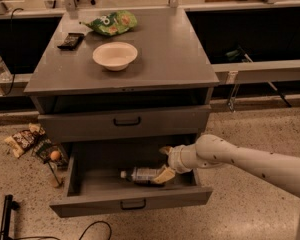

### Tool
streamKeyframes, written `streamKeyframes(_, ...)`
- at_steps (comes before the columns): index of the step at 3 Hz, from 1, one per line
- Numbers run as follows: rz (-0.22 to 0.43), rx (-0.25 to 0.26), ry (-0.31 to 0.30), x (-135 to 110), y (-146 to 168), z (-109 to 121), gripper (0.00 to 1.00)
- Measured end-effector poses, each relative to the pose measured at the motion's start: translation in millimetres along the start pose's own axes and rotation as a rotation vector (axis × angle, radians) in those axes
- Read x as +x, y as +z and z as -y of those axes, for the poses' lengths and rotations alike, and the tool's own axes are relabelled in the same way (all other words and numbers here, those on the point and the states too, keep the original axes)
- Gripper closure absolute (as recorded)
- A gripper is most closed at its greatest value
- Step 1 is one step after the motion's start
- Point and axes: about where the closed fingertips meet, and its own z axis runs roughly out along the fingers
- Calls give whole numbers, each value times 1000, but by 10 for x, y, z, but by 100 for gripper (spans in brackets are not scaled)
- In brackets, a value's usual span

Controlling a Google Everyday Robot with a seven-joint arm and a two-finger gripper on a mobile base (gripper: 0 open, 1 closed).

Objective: Place blue plastic bottle into middle drawer

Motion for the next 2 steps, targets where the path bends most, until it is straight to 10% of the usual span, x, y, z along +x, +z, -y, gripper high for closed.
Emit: streamKeyframes(2, 102, 188, 153, -291, -1205, -484, 77)
